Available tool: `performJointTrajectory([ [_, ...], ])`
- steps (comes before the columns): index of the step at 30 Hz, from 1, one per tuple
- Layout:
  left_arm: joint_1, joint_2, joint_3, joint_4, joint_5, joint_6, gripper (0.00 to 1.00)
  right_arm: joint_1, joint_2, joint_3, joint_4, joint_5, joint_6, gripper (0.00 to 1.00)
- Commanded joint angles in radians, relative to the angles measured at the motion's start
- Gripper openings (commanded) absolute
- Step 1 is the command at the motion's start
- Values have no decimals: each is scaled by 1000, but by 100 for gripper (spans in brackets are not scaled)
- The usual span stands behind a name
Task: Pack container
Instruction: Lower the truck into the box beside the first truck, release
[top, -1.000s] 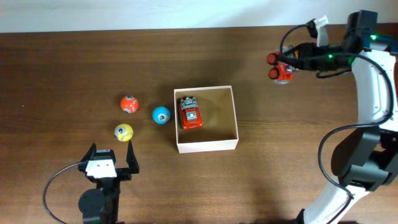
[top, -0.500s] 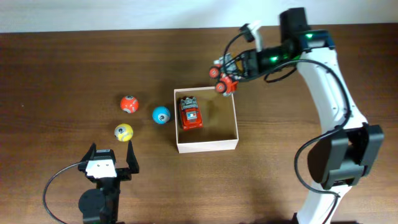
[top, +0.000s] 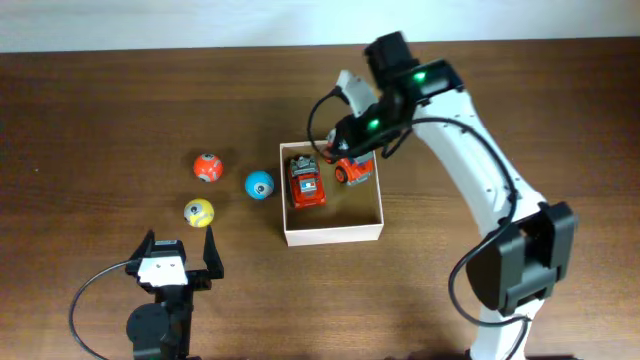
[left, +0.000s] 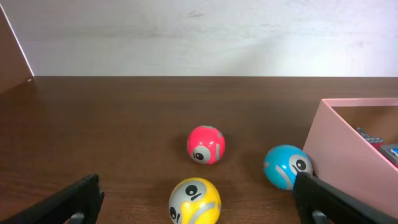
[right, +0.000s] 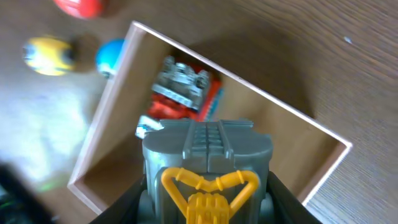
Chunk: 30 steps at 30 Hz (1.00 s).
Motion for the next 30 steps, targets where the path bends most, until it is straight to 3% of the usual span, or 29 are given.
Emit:
performJointTrajectory([
  [1,-3,-6,-2,-8,-3,19,99,71,-7,18,0,266,106,37],
  [10,-3,-6,-2,-8,-3,19,99,169,-3,-54,13,470,323,37],
  [21,-3,-6,-2,-8,-3,19,99,169,5,-175,149,475,507,37],
  [30,-3,-6,-2,-8,-3,19,99,169,5,-231,195,475,576,37],
])
